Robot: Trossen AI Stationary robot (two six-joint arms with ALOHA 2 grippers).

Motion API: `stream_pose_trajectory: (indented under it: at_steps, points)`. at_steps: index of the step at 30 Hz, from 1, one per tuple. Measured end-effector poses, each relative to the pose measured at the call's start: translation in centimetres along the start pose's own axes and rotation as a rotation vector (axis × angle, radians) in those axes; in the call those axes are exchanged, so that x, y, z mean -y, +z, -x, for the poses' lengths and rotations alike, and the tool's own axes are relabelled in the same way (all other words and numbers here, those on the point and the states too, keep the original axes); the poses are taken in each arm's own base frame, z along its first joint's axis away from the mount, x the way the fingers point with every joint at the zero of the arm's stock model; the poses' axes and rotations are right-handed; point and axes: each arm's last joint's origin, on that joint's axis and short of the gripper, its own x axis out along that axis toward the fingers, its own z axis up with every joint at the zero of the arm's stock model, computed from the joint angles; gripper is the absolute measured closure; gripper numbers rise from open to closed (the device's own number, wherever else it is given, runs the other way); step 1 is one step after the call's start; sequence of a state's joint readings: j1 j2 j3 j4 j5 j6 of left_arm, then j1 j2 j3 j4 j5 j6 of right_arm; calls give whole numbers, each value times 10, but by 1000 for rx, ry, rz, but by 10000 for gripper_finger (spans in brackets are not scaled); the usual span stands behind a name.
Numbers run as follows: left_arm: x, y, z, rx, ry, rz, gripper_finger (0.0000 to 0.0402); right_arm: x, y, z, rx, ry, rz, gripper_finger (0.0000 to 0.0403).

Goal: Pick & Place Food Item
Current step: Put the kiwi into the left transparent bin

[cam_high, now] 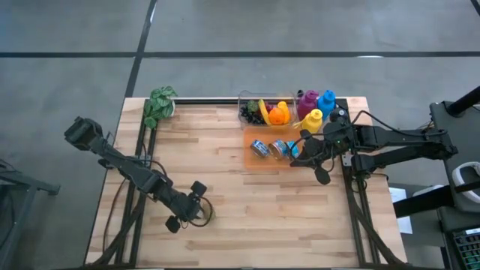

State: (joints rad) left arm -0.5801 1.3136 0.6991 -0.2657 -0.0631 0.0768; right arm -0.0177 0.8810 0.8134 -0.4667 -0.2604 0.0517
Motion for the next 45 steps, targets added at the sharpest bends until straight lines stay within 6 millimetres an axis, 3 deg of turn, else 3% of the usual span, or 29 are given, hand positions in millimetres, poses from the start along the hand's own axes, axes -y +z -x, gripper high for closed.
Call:
stream_pose_trajectory:
  at_steps: [11,22,32,41,45]
  points:
    - [-8,-9,-22,-87,10,-37,164,0,0,0,0,0,0,394]
    - [-19,-17,-47,-145,25,-97,117,0,0,0,0,0,0,394]
    - [-18,-23,-67,-183,17,-98,125,0,0,0,1,0,0,394]
    - [-18,-23,-67,-184,19,-63,221,0,0,0,0,1,0,394]
    - [-22,-21,-63,-165,37,4,224,0,0,0,0,0,0,394]
